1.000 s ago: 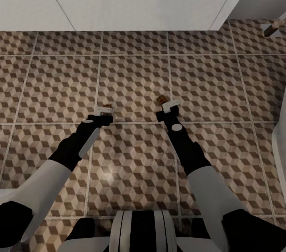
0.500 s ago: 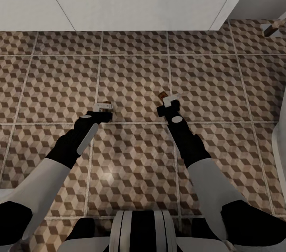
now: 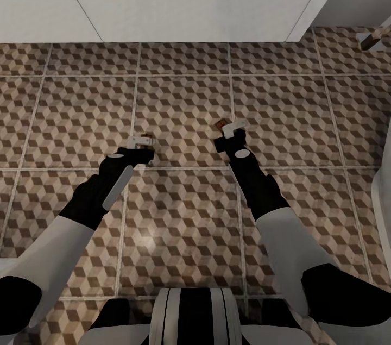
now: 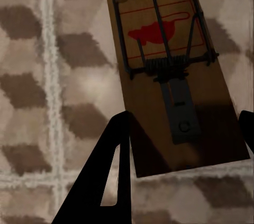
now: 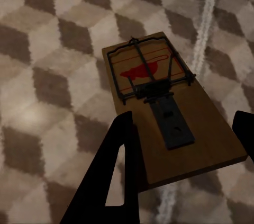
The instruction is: Take the four mousetraps from the cabinet in the bathroom and place them on the bathroom floor. Make sure all four end up on the same floor surface, and ensure that at least two of them are either under or directly next to the same bathroom sink.
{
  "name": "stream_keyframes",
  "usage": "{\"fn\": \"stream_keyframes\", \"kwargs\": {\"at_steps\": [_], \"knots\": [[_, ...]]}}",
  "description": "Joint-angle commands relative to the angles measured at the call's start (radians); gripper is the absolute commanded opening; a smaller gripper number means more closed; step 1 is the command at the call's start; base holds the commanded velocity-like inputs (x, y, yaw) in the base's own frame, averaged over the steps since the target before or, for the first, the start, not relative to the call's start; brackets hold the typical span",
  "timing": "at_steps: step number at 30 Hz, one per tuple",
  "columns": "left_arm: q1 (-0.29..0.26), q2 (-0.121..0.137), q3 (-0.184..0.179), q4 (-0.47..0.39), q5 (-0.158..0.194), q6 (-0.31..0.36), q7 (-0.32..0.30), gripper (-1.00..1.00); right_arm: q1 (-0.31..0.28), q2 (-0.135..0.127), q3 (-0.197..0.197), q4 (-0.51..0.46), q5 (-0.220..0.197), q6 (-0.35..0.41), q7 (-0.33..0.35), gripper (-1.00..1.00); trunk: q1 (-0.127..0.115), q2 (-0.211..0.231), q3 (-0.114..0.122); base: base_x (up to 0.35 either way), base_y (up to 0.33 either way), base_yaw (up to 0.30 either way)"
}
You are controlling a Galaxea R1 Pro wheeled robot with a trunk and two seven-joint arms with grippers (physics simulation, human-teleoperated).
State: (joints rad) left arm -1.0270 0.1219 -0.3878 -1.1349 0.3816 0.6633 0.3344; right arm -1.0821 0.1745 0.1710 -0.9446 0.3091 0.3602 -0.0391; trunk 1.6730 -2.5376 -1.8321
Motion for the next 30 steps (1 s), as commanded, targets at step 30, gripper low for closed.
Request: {"fn": "stream_keyframes", "kwargs": {"at_steps": [30], "knots": [[-0.001,0.010,-0.010,-0.029,0.008,-0.005,0.012,-1.00,0.003,0.000,0.002,-0.001,0.005,0.000,0.004,-1.00,0.000,0.000,-0.001,0.111,0.000,0.000]]}}
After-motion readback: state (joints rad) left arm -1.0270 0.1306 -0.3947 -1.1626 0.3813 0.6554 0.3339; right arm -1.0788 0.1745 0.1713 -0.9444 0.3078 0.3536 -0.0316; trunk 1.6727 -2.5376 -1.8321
